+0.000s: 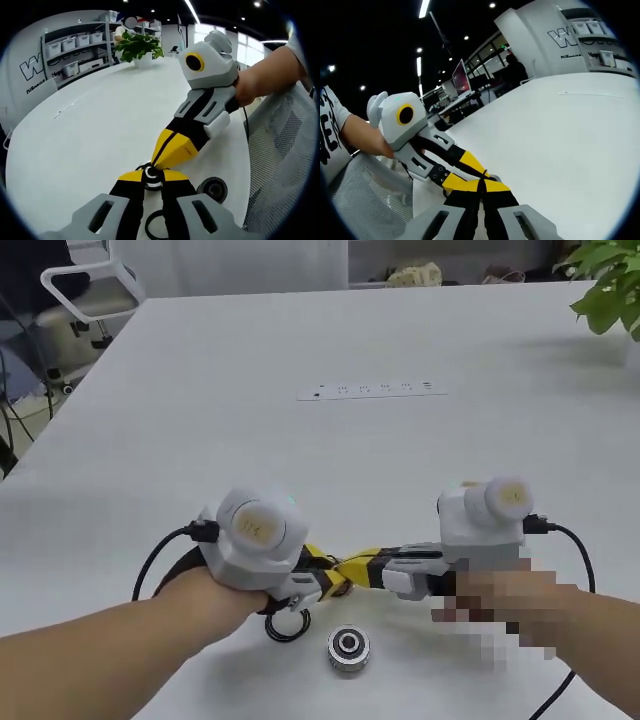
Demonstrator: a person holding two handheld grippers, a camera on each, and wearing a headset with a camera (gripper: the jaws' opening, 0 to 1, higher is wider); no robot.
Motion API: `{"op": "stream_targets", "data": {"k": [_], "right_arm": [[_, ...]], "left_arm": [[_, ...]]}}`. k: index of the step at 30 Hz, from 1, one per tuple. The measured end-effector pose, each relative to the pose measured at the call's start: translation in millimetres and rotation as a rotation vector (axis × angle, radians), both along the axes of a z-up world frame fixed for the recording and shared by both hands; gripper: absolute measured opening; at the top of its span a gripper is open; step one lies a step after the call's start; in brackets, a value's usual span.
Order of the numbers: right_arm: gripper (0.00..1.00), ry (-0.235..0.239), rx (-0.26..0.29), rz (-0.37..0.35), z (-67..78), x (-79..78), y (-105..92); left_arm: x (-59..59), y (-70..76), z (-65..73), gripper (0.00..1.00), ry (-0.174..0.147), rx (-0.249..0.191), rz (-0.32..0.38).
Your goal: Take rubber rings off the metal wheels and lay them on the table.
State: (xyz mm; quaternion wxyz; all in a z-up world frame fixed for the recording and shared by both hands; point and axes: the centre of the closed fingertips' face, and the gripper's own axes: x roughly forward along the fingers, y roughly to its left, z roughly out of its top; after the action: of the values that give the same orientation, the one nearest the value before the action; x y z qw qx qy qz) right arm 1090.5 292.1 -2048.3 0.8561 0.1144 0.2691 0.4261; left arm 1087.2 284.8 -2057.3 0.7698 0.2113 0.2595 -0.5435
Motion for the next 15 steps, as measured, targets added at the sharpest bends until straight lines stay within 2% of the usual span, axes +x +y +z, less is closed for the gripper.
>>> {"op": "stream_targets", "data": {"k": [6,9,12,15], "right_arm": [[0.0,0.002,-0.005,-0.02,-1.0,0.6,-6.2],[0.0,0.004,0.001,-0.027,-0.1,0.2,-7.6],[0.0,0.004,0.001,-0.025,-0.5,-0.4,-7.4],[0.0,0.007,0.004,-0.026,-0.2,-0.7,-7.8]], "left_arm": [[-0.5,0.1,1.0,0.09,0.013,-0.01,-0.013],[-2.9,-1.1,0.9,0.13,0.041,-0.02,-0.022],[-3.0,-0.2,1.5,0.17,0.028,-0.008,-0.028],[-6.5,2.2,3.7,0.19,0.03,-0.008,-0.041]]}}
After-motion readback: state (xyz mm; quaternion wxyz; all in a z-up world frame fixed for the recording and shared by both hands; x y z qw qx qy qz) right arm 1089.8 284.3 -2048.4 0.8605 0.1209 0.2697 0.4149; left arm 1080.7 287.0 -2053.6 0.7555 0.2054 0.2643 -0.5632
